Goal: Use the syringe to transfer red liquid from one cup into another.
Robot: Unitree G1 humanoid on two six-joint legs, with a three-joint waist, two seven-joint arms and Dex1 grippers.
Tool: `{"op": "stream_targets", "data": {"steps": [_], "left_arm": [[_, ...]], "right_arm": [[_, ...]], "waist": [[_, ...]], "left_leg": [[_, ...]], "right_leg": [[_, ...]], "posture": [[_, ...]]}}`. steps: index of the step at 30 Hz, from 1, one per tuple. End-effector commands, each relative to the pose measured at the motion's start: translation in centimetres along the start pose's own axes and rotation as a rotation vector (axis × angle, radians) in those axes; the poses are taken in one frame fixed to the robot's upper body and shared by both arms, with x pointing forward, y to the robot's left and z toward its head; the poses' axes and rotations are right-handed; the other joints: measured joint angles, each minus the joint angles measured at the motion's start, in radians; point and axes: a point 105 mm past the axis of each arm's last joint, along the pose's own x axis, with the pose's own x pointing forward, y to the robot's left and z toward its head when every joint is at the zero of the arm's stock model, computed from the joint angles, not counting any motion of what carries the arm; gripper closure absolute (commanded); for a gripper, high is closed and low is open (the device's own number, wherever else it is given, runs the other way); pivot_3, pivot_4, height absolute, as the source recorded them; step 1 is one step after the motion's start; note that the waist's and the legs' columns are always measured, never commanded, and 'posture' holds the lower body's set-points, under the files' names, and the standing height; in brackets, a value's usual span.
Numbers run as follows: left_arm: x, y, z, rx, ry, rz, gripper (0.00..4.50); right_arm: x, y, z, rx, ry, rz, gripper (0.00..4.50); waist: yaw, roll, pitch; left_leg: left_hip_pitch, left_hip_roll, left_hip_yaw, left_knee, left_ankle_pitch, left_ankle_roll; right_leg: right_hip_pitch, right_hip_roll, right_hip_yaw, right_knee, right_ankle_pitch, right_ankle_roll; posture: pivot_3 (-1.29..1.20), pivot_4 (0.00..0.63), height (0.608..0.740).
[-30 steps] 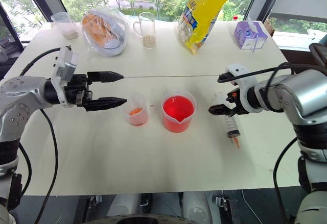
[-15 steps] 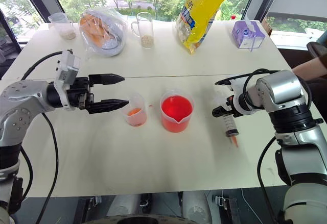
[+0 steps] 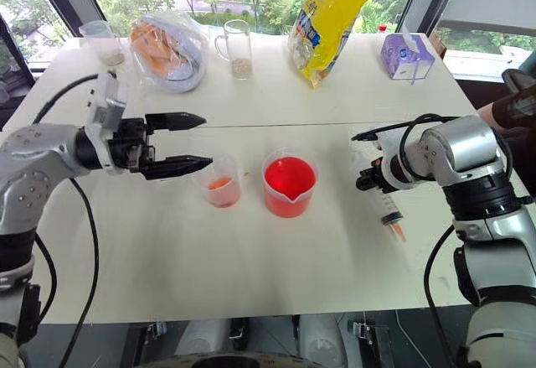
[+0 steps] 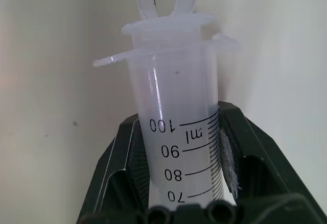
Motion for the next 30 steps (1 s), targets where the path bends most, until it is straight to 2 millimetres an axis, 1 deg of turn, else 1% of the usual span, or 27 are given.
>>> {"op": "stream_targets", "data": {"steps": [1, 2, 4, 5, 6, 7, 9, 11, 12, 13, 15, 18, 20, 22, 25, 30], "left_arm": [[0.1, 0.6, 2.3, 0.048, -0.074, -0.008, 0.00], [0.1, 0.8, 2.7, 0.049, -0.088, -0.008, 0.00], [0.5, 1.4, 3.6, 0.050, -0.125, -0.014, 0.00], [0.6, 1.5, 3.9, 0.049, -0.137, -0.016, 0.00], [0.9, 1.8, 4.3, 0.050, -0.150, -0.026, 0.00], [1.4, 2.1, 4.8, 0.055, -0.160, -0.044, 0.00], [2.1, 2.4, 5.5, 0.062, -0.165, -0.076, 0.00], [2.7, 2.5, 5.8, 0.070, -0.159, -0.107, 0.00], [3.1, 2.6, 6.1, 0.071, -0.163, -0.126, 0.00], [3.4, 2.7, 6.4, 0.070, -0.165, -0.138, 0.00], [3.8, 3.0, 6.7, 0.068, -0.168, -0.153, 0.00], [4.8, 3.4, 7.1, 0.061, -0.177, -0.170, 0.00], [5.3, 3.3, 7.4, 0.069, -0.173, -0.196, 0.00], [5.6, 3.2, 7.6, 0.076, -0.170, -0.212, 0.00], [5.6, 3.2, 8.4, 0.071, -0.186, -0.226, 0.00], [6.2, 3.0, 8.7, 0.074, -0.188, -0.249, 0.00]], "right_arm": [[-5.4, -0.8, 5.7, -0.070, -0.405, -0.066, 3.07], [-6.4, -0.8, 6.6, -0.087, -0.479, -0.088, 3.07], [-9.1, -1.0, 8.6, -0.118, -0.662, -0.148, 3.07], [-10.0, -1.0, 9.1, -0.125, -0.726, -0.163, 3.07], [-11.5, -0.6, 10.1, -0.138, -0.831, -0.170, 3.07], [-13.5, 0.7, 11.2, -0.131, -0.969, -0.117, 3.07], [-16.2, 2.9, 12.2, -0.113, -1.170, -0.011, 3.07], [-17.5, 4.7, 12.4, -0.099, -1.293, 0.096, 3.07], [-18.0, 5.9, 12.4, -0.111, -1.353, 0.146, 3.07], [-18.3, 6.7, 12.3, -0.118, -1.391, 0.177, 3.07], [-18.3, 7.9, 12.1, -0.127, -1.430, 0.229, 3.07], [-17.1, 10.3, 11.2, -0.158, -1.436, 0.346, 3.07], [-15.4, 11.7, 10.1, -0.202, -1.390, 0.411, 3.07], [-14.1, 12.6, 9.3, -0.227, -1.358, 0.450, 3.07], [-12.4, 13.3, 7.8, -0.261, -1.320, 0.477, 3.07], [-10.9, 13.6, 6.6, -0.267, -1.292, 0.486, 3.07]], "waist": [[0.002, 0.000, 0.000], [0.003, 0.000, 0.000], [0.006, 0.000, 0.000], [0.007, 0.000, 0.000], [0.007, 0.000, 0.000], [0.007, 0.000, 0.000], [0.006, 0.000, 0.000], [0.002, 0.000, 0.000], [0.002, 0.000, 0.000], [0.002, 0.000, 0.000], [0.002, 0.000, 0.000], [0.006, 0.000, 0.000], [0.006, 0.000, 0.000], [0.005, 0.000, 0.000], [0.003, 0.000, 0.000], [0.000, 0.000, 0.000]], "left_leg": [[0.000, 0.000, 0.000, 0.000, 0.000, 0.000], [0.000, 0.000, 0.000, 0.000, 0.000, 0.000], [0.000, 0.000, 0.000, 0.000, 0.000, 0.000], [0.000, 0.000, 0.000, 0.000, 0.000, 0.000], [0.000, 0.000, 0.000, 0.000, 0.000, 0.000], [0.000, -0.001, 0.000, 0.000, 0.000, 0.000], [0.000, -0.001, 0.000, 0.000, 0.000, 0.000], [0.000, -0.001, 0.000, 0.000, 0.000, 0.000], [0.000, 0.000, 0.000, 0.000, 0.000, 0.000], [0.000, 0.000, 0.000, 0.000, 0.000, 0.000], [0.000, -0.001, 0.000, 0.000, 0.000, 0.000], [0.000, -0.001, 0.000, 0.000, 0.000, 0.000], [0.000, -0.001, 0.000, 0.000, 0.000, 0.000], [0.000, -0.001, 0.000, 0.000, 0.000, 0.000], [0.000, -0.001, 0.000, 0.000, 0.000, 0.000], [0.000, -0.001, 0.000, 0.000, 0.000, 0.000]], "right_leg": [[0.000, 0.000, 0.000, 0.000, 0.000, 0.001], [0.000, 0.000, 0.000, 0.000, 0.001, 0.001], [0.000, 0.000, 0.000, 0.000, 0.001, 0.001], [0.000, 0.000, 0.000, -0.001, 0.001, 0.001], [0.000, 0.000, 0.000, -0.001, 0.001, 0.001], [0.000, 0.000, 0.000, -0.001, 0.001, 0.001], [0.000, 0.000, 0.000, 0.000, 0.001, 0.001], [0.000, 0.000, 0.000, 0.000, 0.001, 0.001], [0.000, 0.001, 0.000, 0.000, 0.001, 0.001], [0.000, 0.000, 0.000, 0.001, 0.001, 0.001], [0.000, 0.000, 0.000, 0.001, 0.001, 0.001], [0.000, 0.000, 0.000, 0.000, 0.001, 0.001], [0.000, 0.000, 0.000, 0.000, 0.001, 0.001], [0.000, 0.000, 0.000, 0.000, 0.001, 0.001], [0.000, 0.000, 0.000, 0.000, 0.001, 0.001], [0.000, 0.000, 0.000, 0.001, 0.001, 0.001]], "posture": [[0.00, 0.150, 0.740], [0.00, 0.150, 0.740], [0.00, 0.150, 0.740], [0.00, 0.150, 0.740], [0.00, 0.150, 0.740], [0.00, 0.150, 0.740], [0.00, 0.150, 0.740], [0.00, 0.150, 0.740], [0.00, 0.150, 0.740], [0.00, 0.150, 0.740], [0.00, 0.150, 0.740], [0.00, 0.150, 0.740], [0.00, 0.150, 0.740], [0.00, 0.150, 0.740], [0.00, 0.150, 0.740], [0.00, 0.150, 0.740]]}}
